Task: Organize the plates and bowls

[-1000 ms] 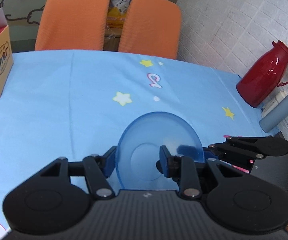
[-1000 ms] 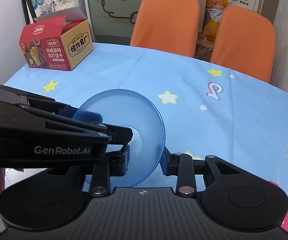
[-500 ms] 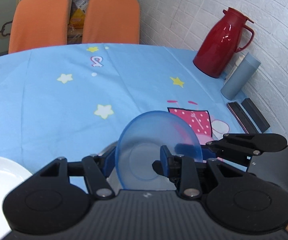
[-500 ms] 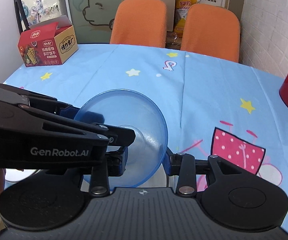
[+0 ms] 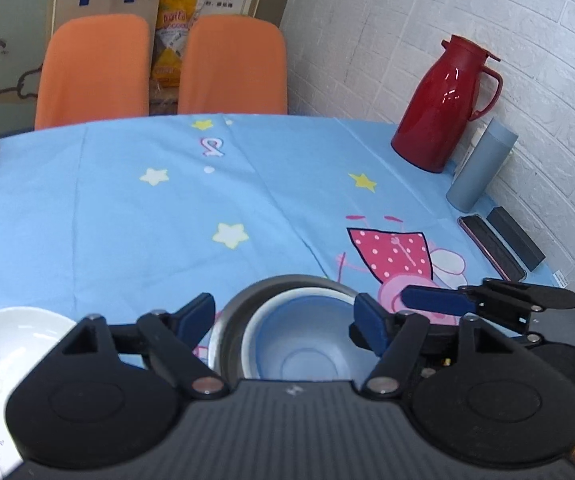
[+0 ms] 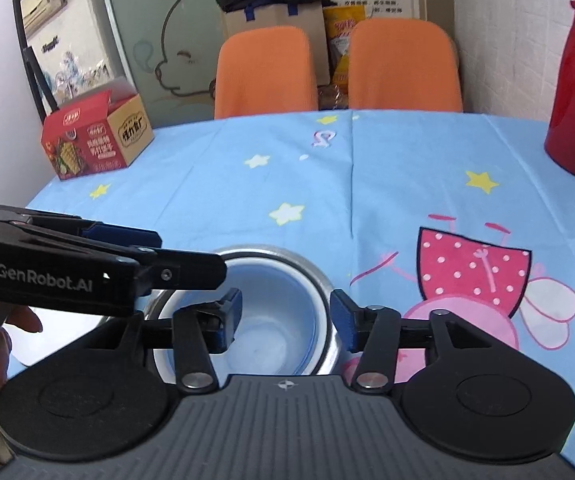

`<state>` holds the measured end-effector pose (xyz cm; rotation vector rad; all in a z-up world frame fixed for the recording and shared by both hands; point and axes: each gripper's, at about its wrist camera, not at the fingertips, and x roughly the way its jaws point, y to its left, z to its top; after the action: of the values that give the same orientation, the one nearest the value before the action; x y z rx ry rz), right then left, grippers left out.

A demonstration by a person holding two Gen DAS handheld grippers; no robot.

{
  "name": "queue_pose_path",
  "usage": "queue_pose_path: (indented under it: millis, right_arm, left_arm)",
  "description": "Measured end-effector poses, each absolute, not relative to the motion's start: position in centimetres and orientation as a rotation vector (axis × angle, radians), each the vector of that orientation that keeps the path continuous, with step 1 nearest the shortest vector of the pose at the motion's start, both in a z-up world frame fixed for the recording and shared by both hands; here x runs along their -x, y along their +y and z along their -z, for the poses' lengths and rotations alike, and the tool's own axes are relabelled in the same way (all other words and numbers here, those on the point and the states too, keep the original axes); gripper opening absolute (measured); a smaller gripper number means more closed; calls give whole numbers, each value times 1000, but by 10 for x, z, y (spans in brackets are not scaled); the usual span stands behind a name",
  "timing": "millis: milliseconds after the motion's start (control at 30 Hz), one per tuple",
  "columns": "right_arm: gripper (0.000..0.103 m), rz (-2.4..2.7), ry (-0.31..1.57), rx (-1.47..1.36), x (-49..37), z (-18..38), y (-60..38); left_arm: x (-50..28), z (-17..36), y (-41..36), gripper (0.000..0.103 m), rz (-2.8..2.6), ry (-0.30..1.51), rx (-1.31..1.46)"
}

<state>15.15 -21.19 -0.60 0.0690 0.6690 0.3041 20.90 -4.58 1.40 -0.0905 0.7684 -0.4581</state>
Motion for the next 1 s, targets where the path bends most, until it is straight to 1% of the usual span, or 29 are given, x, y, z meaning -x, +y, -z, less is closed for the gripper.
queue_pose_path:
  millis: [100, 400, 600, 733, 867, 1000]
  right_arm:
    - [103, -270, 603, -94, -140, 9, -213]
    - [103, -138, 530, -212, -118, 34, -213]
    - [103, -59, 545, -259, -119, 39, -215]
    - [103, -5, 520, -327, -118, 34, -218]
    - [103, -15, 504, -248, -118, 33, -213]
    - [103, -32, 500, -193, -118, 33, -210]
  left_arm:
    - [-205, -12, -42, 73, 428, 738, 96]
    - [-199, 9, -37, 73, 279, 703, 136]
    - [-197, 14, -32, 73, 232, 687, 136]
    - [-195, 13, -34, 74, 182, 667, 93]
    - [-192, 11, -37, 74, 134, 648, 46]
    - [-193, 12, -33, 74, 138, 663, 78]
